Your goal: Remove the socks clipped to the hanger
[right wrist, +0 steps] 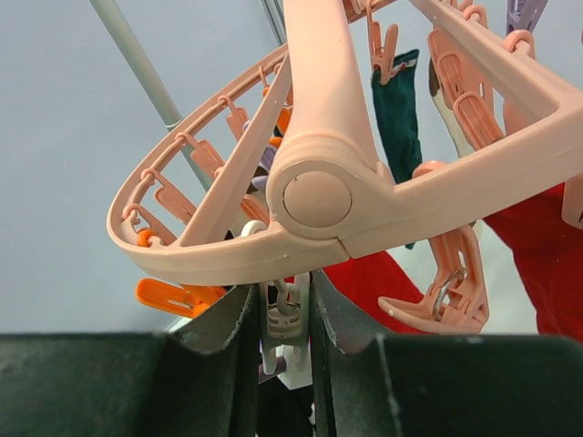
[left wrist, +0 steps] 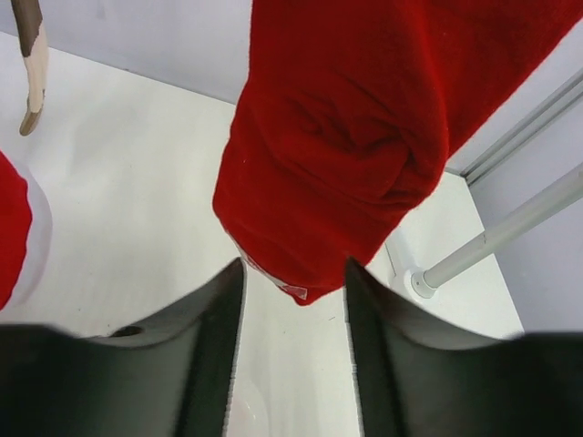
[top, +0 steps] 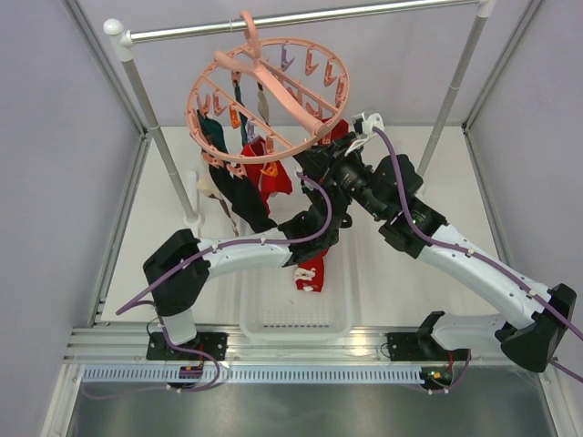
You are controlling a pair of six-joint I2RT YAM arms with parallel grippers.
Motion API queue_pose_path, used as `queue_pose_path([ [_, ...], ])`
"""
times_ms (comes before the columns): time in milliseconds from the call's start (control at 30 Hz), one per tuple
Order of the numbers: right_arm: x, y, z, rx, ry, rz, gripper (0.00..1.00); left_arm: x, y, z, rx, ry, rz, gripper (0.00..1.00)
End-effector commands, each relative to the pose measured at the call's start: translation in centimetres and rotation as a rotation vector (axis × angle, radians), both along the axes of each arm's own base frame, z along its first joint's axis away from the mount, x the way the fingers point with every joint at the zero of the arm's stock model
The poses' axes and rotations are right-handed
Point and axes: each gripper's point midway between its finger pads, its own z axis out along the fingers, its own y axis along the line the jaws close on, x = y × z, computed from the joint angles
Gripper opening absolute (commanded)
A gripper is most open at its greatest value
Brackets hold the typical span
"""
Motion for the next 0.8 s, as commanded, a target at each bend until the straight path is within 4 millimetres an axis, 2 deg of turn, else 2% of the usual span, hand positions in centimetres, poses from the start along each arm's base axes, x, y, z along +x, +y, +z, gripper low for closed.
queue_pose_path([
  [0, -1.7, 2.4, -0.5, -0.013, 0.024, 0.102, 0.01, -0.8, -1.6, 1.5, 0.077, -0.023, -0.045, 0.48],
  [33, -1.8, 2.5, -0.5, -0.015, 0.024, 0.103, 0.01, -0.8, -1.7, 1.6, 0.082, -0.025, -0.052, 0.33],
  [100, -1.8, 2.4, -0.6, -0.018, 0.023, 0.101, 0.01, -1.0, -1.7, 2.1, 0.085, -0.031, -0.064, 0.17],
  [133, -1.9, 2.4, -0.6, -0.020, 0.023, 0.102, 0.01, -1.1, -1.5, 1.9, 0.088, -0.029, -0.067, 0.03],
  [400, -1.6, 1.8, -1.0, -0.029, 0.024, 0.067, 0.01, -3.0, -1.2, 2.5, 0.043, -0.038, -0.196, 0.02],
  [433, -1.5, 1.7, -1.1, -0.036, 0.025, 0.062, 0.03, -3.4, -0.9, 1.4, 0.057, -0.028, -0.215, 0.02],
  [467, -1.5, 1.6, -1.2, -0.037, 0.026, 0.053, 0.04, -4.0, -0.9, 2.4, 0.032, -0.041, -0.248, 0.02],
  [500, -1.5, 1.4, -1.4, -0.041, 0.026, 0.048, 0.05, -4.3, -0.7, 2.4, 0.031, -0.042, -0.263, 0.02],
  [533, -1.4, 1.3, -1.4, -0.044, 0.025, 0.041, 0.08, -4.6, -0.4, 1.4, 0.046, -0.032, -0.276, 0.02],
  [600, -1.3, 0.9, -1.6, -0.049, 0.025, 0.022, 0.14, -5.4, 0.3, 2.4, 0.019, -0.049, -0.300, 0.02],
  [667, -1.3, 0.7, -1.7, -0.053, 0.026, 0.012, 0.26, -6.0, 1.3, 1.6, 0.028, -0.041, -0.308, 0.02],
  [700, -1.3, 0.4, -1.7, -0.052, 0.025, 0.006, 0.32, -6.3, 1.8, 2.5, 0.011, -0.056, -0.310, 0.02],
  [733, -1.3, 0.4, -1.8, -0.055, 0.026, 0.004, 0.43, -6.5, 2.3, 1.9, 0.021, -0.049, -0.312, 0.02],
  [767, -1.4, 0.2, -1.8, -0.058, 0.026, 0.003, 0.49, -6.7, 2.7, 2.0, 0.019, -0.051, -0.312, 0.02],
])
